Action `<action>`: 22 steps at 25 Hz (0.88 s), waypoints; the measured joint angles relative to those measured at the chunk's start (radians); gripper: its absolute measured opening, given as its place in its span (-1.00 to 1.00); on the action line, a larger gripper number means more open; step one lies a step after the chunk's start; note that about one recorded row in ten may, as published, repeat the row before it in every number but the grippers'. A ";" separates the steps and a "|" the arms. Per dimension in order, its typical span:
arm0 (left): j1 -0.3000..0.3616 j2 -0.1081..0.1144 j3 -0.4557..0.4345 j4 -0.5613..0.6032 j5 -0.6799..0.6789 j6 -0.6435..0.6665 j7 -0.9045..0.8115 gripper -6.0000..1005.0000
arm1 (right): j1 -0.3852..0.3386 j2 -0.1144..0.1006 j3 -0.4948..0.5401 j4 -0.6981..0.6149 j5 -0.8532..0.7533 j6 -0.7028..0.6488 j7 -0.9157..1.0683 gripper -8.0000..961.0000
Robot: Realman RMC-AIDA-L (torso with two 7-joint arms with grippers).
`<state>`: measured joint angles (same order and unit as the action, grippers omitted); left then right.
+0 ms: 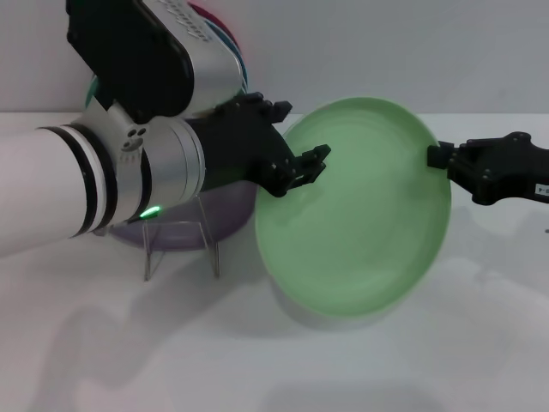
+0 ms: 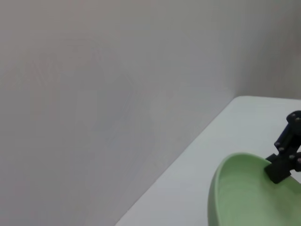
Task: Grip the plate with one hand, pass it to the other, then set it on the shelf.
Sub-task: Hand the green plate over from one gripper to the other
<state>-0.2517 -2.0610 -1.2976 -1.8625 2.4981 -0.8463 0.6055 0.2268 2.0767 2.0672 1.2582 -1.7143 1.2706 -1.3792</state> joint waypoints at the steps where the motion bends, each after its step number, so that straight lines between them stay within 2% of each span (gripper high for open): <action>1: -0.001 -0.001 0.000 0.002 0.000 -0.002 0.008 0.60 | 0.001 0.000 -0.001 0.000 0.001 0.000 0.002 -0.91; 5: -0.003 -0.001 0.002 0.003 0.001 -0.006 0.024 0.38 | 0.003 0.000 -0.002 0.001 0.001 0.001 0.006 -0.90; 10: 0.012 -0.002 0.001 -0.005 0.003 0.021 0.055 0.00 | 0.005 0.002 -0.003 0.000 0.002 0.009 0.008 -0.90; 13: 0.012 -0.001 0.001 -0.004 0.001 0.028 0.062 -0.49 | 0.005 0.003 -0.003 -0.001 0.002 0.011 0.009 -0.90; 19: 0.009 0.000 0.004 0.011 0.000 0.035 0.089 -0.85 | 0.001 0.002 -0.001 -0.013 0.041 0.029 0.010 -0.89; 22: 0.011 -0.001 0.005 0.012 0.000 0.042 0.101 -0.85 | -0.003 0.000 0.008 -0.027 0.079 0.068 0.005 -0.89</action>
<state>-0.2409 -2.0616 -1.2930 -1.8509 2.4985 -0.8045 0.7066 0.2241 2.0763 2.0748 1.2308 -1.6351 1.3385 -1.3746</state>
